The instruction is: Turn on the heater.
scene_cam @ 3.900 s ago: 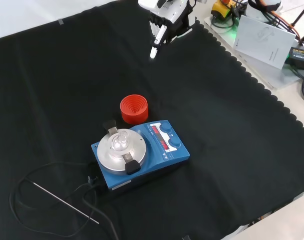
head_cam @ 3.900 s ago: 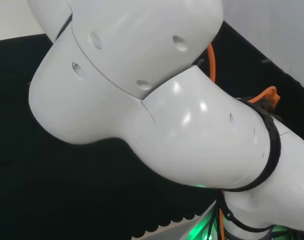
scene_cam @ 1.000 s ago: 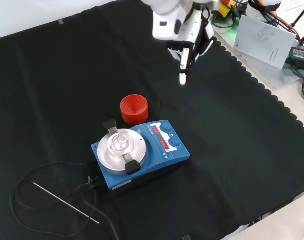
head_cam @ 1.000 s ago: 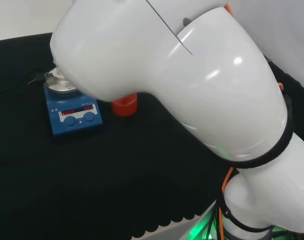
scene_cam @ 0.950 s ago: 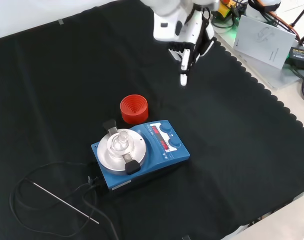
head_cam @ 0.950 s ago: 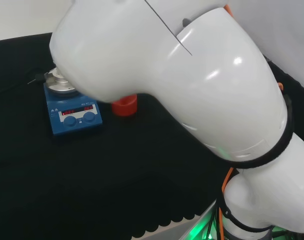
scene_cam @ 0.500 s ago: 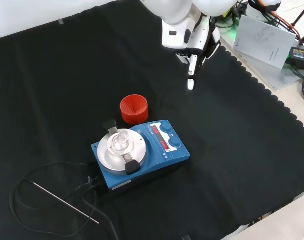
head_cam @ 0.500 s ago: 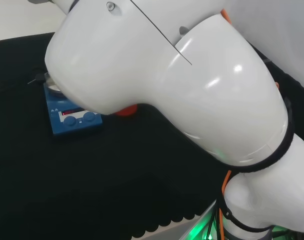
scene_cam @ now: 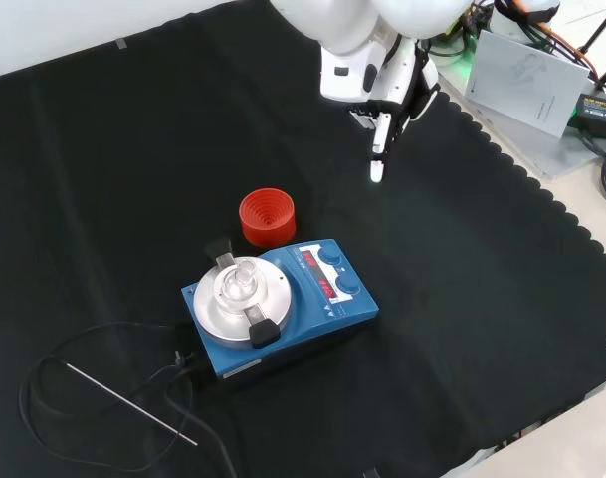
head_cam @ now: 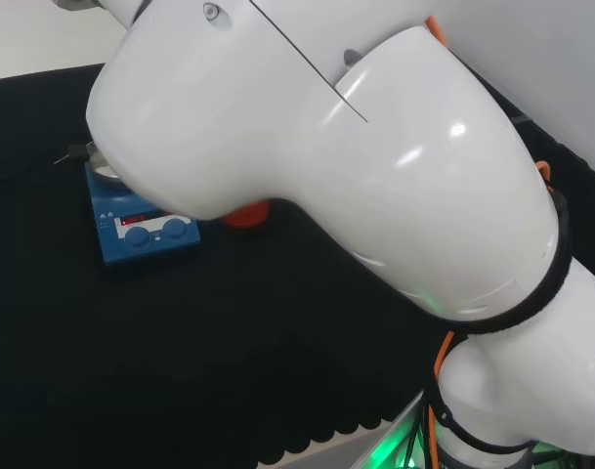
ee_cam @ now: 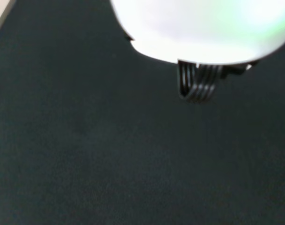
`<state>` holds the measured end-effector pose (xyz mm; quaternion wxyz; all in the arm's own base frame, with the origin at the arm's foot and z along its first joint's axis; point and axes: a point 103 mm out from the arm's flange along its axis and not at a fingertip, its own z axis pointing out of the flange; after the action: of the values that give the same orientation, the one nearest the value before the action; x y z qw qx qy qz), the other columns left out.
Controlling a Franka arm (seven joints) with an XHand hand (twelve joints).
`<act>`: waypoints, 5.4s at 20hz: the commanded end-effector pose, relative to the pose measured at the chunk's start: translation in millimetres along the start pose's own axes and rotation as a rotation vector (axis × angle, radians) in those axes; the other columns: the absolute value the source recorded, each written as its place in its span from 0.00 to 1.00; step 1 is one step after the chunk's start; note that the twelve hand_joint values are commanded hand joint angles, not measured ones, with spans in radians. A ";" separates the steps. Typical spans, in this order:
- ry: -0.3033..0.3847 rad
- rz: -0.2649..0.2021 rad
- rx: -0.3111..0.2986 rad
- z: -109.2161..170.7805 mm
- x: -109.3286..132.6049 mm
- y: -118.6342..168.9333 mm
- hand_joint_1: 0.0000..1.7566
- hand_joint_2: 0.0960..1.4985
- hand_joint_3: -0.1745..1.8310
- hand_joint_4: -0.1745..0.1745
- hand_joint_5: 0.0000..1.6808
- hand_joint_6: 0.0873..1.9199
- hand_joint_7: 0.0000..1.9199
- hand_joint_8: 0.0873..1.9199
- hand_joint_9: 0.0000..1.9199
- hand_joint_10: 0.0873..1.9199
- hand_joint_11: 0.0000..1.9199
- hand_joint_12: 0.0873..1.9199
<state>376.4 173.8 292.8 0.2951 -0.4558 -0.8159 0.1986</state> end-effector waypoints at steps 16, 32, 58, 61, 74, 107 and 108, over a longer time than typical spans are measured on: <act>-0.034 0.058 0.160 19.3 -2.6 14.2 0.93 0.20 0.91 0.51 0.01 0.00 0.89 0.85 0.90 0.81 0.78 0.76; -0.024 0.142 0.159 20.3 -20.2 19.9 0.93 0.16 0.94 0.55 0.00 0.00 0.90 0.83 0.92 0.79 0.79 0.75; -0.023 0.178 0.220 42.2 -14.2 44.9 0.92 0.14 0.97 0.56 0.00 0.00 0.92 0.82 0.94 0.78 0.81 0.76; -0.024 0.186 0.218 41.0 -12.2 46.8 0.92 0.14 0.97 0.56 0.00 0.00 0.92 0.82 0.94 0.78 0.81 0.76; -0.010 0.191 0.224 34.8 5.9 72.1 0.92 0.13 0.97 0.56 0.00 0.00 0.92 0.82 0.94 0.78 0.81 0.76; -0.018 0.229 0.242 59.3 12.3 78.7 0.92 0.12 0.98 0.54 0.00 0.00 0.92 0.81 0.94 0.78 0.82 0.76; -0.021 0.229 0.240 61.2 13.4 80.8 0.92 0.12 0.98 0.54 0.00 0.00 0.92 0.81 0.94 0.78 0.82 0.76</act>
<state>382.1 220.1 207.4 0.3180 -0.5044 -0.7312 0.3315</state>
